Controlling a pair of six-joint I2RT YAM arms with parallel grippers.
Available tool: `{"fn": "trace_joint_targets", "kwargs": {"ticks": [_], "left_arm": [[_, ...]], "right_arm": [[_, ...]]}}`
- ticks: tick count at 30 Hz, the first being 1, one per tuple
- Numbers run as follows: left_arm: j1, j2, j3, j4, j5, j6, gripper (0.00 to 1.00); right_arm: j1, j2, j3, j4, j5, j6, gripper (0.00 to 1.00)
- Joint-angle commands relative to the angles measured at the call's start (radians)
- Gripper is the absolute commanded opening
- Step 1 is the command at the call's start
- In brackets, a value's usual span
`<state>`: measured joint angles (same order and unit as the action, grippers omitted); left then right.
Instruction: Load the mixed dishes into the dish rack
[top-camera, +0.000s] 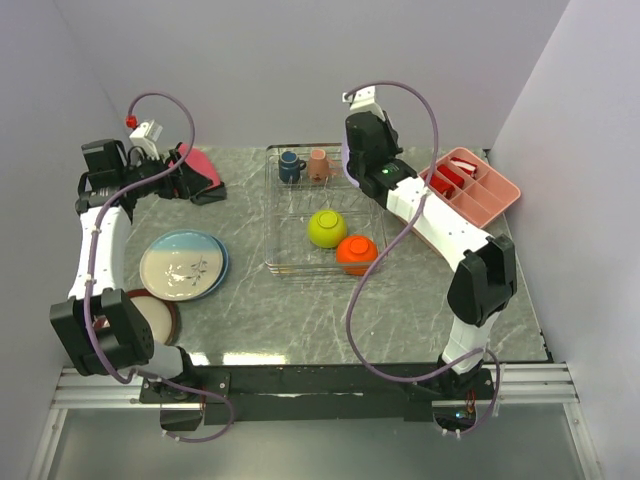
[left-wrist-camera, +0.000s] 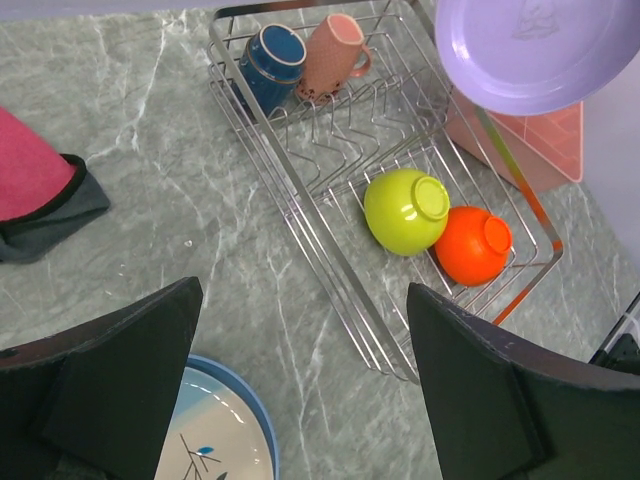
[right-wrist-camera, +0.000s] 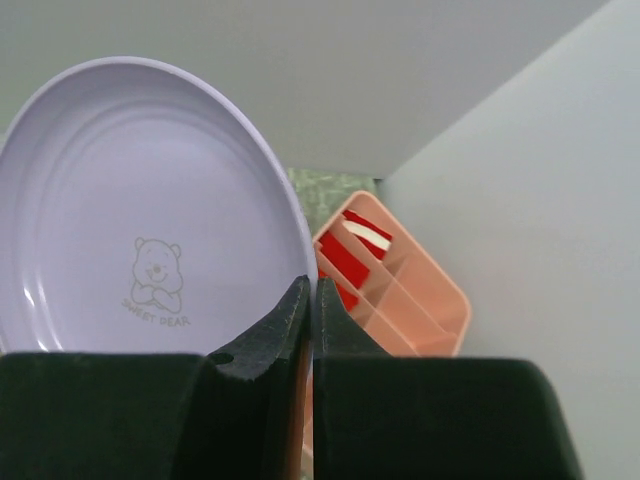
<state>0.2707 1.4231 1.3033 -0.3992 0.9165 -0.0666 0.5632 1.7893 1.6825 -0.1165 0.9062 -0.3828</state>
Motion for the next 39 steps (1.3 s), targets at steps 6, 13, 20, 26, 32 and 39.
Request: {"fn": "trace_joint_targets", "kwargs": {"ticks": [6, 13, 20, 26, 32, 39], "left_arm": [[-0.002, 0.039, 0.01, 0.036, 0.016, 0.022, 0.89], [0.013, 0.065, 0.002, 0.057, 0.027, 0.019, 0.89], [0.028, 0.089, -0.006, 0.065, 0.033, 0.031, 0.89], [0.038, 0.1, -0.012, 0.079, 0.041, 0.017, 0.88], [0.041, 0.099, -0.004, 0.053, 0.028, 0.048, 0.88], [0.042, 0.099, -0.03, 0.075, 0.03, 0.037, 0.88]], "right_arm": [[0.015, 0.034, 0.08, 0.113, 0.181, -0.175, 0.0], [0.013, 0.179, 0.082, 0.579, 0.441, -0.603, 0.0], [0.037, 0.183, 0.12, 0.517, 0.427, -0.57, 0.0], [0.052, 0.194, 0.103, 0.431, 0.427, -0.536, 0.0], [0.053, 0.252, 0.123, 0.474, 0.45, -0.612, 0.0], [0.058, 0.453, 0.189, 1.318, 0.551, -1.383, 0.0]]}}
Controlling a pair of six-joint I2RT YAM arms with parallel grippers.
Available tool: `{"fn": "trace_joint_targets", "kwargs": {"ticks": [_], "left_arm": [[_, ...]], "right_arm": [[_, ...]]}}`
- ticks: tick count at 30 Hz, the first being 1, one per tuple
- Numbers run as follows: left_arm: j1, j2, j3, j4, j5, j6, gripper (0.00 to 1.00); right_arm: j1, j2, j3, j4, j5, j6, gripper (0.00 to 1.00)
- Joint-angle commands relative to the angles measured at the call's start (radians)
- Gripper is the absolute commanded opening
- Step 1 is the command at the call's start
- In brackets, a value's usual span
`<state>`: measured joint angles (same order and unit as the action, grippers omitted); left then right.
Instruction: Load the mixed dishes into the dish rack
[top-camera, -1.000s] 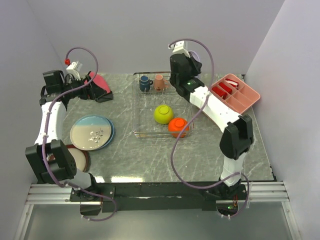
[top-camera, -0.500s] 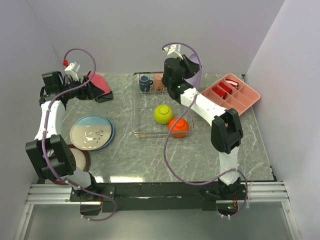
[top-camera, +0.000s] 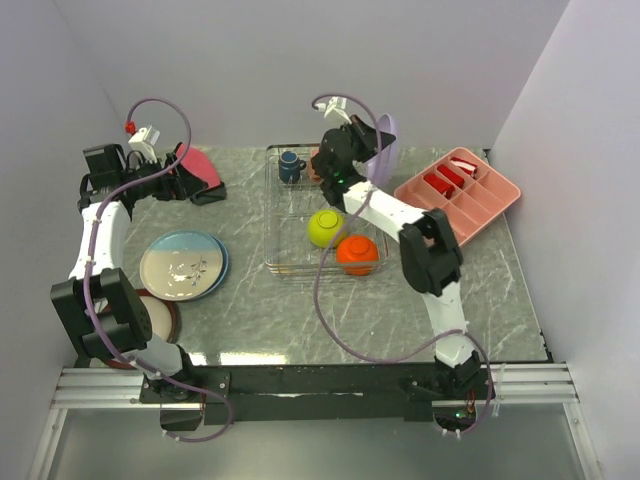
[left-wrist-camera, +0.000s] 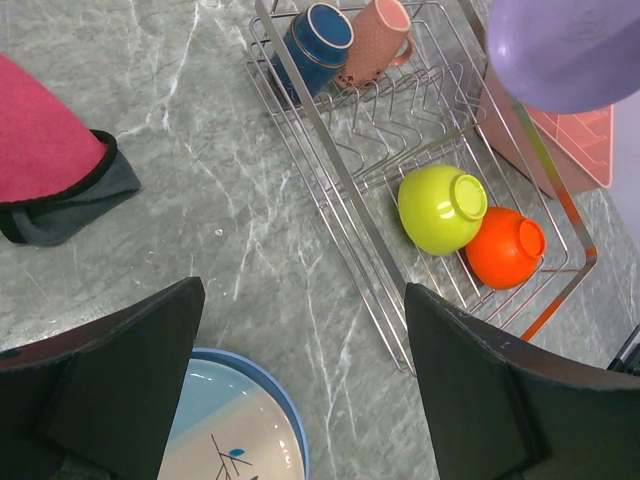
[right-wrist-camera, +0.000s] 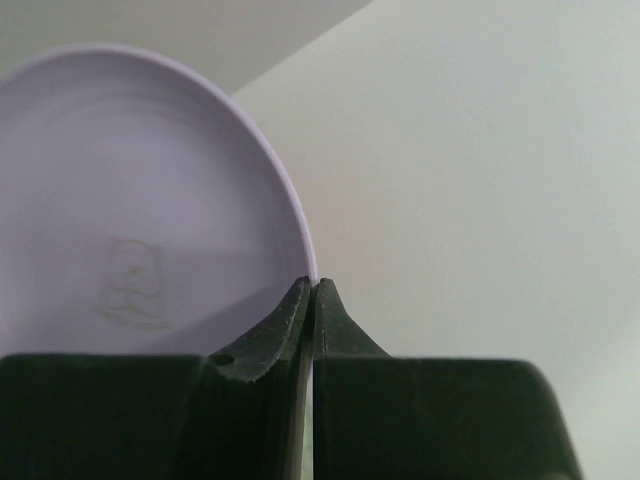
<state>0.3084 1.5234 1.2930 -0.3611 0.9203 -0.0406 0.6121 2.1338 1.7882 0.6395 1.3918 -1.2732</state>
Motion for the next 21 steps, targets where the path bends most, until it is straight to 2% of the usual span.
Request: {"fn": "trace_joint_targets", "kwargs": {"ticks": [1, 2, 7, 14, 17, 18, 21], "left_arm": [[0.006, 0.0, -0.021, 0.037, 0.025, 0.01, 0.88], [0.006, 0.001, -0.024, 0.036, 0.025, 0.01, 0.88], [0.014, 0.007, -0.031, 0.05, 0.031, 0.007, 0.88], [0.02, 0.009, -0.035, 0.067, 0.034, -0.01, 0.88], [0.023, 0.011, -0.046, 0.091, 0.04, -0.027, 0.88], [0.026, 0.012, -0.05, 0.1, 0.043, -0.042, 0.88], [0.028, 0.014, -0.057, 0.128, 0.048, -0.065, 0.88]], "right_arm": [[0.009, 0.13, 0.112, 0.589, 0.084, -0.526, 0.0], [0.012, 0.153, 0.155, 0.597, 0.088, -0.541, 0.0], [0.023, 0.149, 0.152, 0.519, 0.085, -0.491, 0.0], [0.029, 0.083, 0.039, 0.568, 0.036, -0.532, 0.0], [0.034, 0.019, -0.013, 0.43, 0.016, -0.43, 0.0], [0.034, 0.003, -0.025, 0.334, 0.007, -0.358, 0.0], [0.049, -0.028, -0.087, 0.299, -0.026, -0.337, 0.0]]}}
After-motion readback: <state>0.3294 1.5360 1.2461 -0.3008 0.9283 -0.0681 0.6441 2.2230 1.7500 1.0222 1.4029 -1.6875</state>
